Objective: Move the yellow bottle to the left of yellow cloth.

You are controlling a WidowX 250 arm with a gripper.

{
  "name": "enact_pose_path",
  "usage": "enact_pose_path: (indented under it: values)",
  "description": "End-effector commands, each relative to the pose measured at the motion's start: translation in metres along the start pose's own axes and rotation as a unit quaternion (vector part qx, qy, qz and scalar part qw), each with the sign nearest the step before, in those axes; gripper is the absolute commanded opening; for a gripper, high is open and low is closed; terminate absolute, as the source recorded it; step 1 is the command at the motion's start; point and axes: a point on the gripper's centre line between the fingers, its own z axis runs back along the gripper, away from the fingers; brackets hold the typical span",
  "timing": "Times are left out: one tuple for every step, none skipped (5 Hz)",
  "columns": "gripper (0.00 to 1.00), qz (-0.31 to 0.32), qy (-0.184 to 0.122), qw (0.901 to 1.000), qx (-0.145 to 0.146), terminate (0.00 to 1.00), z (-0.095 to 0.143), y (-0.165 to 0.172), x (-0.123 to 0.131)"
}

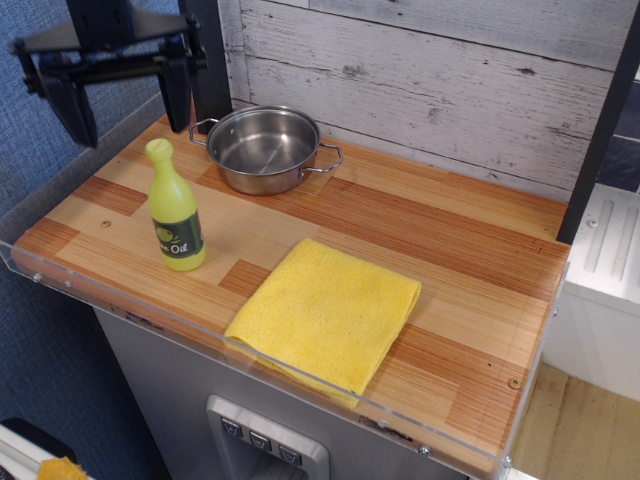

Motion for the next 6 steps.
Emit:
enact_pose_path:
  values:
    - [1.00, -0.104, -0.031, 0.9934, -0.037, 0.00, 0.052, -0.041, -0.007]
    - [1.00, -0.220, -0.037, 0.9731, -0.058, 0.00, 0.067, -0.073, -0.013]
    - [1.00, -0.260, -0.038, 0.9615, -0.079, 0.00, 0.075, -0.097, -0.024]
    - [1.00, -0.302, -0.041, 0.9471, -0.102, 0.00, 0.083, -0.122, -0.041]
    - [1.00, -0.340, -0.044, 0.9329, -0.111, 0.00, 0.088, -0.144, -0.061]
    - [1.00, -0.358, -0.038, 0.9272, -0.105, 0.00, 0.091, -0.148, -0.071]
